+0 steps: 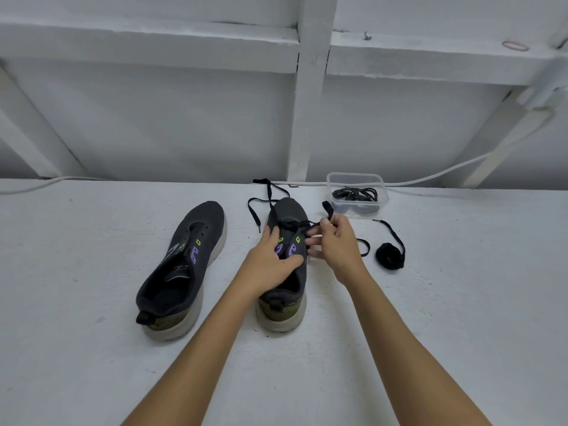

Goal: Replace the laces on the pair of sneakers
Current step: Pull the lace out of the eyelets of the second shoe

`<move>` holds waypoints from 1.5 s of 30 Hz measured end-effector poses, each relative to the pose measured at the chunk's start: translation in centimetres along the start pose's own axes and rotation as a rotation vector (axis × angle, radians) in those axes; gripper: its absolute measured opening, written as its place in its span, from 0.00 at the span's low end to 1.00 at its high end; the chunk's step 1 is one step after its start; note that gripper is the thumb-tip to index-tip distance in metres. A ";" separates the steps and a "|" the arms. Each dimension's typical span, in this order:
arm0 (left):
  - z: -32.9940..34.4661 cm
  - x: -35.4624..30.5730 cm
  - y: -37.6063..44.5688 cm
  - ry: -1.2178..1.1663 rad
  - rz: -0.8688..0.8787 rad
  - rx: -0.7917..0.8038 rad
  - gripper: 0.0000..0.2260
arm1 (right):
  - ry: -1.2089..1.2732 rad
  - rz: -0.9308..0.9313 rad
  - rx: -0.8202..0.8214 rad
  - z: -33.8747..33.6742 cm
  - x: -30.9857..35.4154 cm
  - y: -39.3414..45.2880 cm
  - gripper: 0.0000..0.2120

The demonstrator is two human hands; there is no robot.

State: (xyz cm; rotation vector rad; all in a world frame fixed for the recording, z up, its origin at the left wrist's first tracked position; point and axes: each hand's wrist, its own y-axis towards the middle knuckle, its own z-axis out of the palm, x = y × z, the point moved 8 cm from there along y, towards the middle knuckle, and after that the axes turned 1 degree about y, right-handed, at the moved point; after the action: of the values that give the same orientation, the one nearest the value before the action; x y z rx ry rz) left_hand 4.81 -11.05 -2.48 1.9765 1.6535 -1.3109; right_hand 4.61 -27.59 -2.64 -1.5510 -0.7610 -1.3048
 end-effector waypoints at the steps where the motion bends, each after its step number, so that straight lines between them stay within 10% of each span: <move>1: -0.1 -0.2 -0.1 -0.004 0.002 -0.005 0.40 | -0.004 0.002 0.007 0.0 -0.1 0.0 0.04; 10: -4.4 -1.5 0.9 -0.058 0.143 -0.297 0.08 | 0.044 0.052 0.010 -0.5 -1.1 -0.5 0.05; 19: -3.9 -2.5 3.5 0.180 0.169 -0.122 0.08 | 0.115 0.059 -0.018 -0.5 -1.4 -0.4 0.05; 45: -3.1 -3.3 3.5 0.287 0.300 -0.257 0.04 | 0.069 0.022 -0.020 -0.2 -1.0 -0.4 0.04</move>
State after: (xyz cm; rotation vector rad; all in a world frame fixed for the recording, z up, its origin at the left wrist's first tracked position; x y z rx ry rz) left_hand 9.50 -12.26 0.51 2.2173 1.4721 -0.6999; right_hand 3.94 -27.54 -3.54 -1.5179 -0.6873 -1.3468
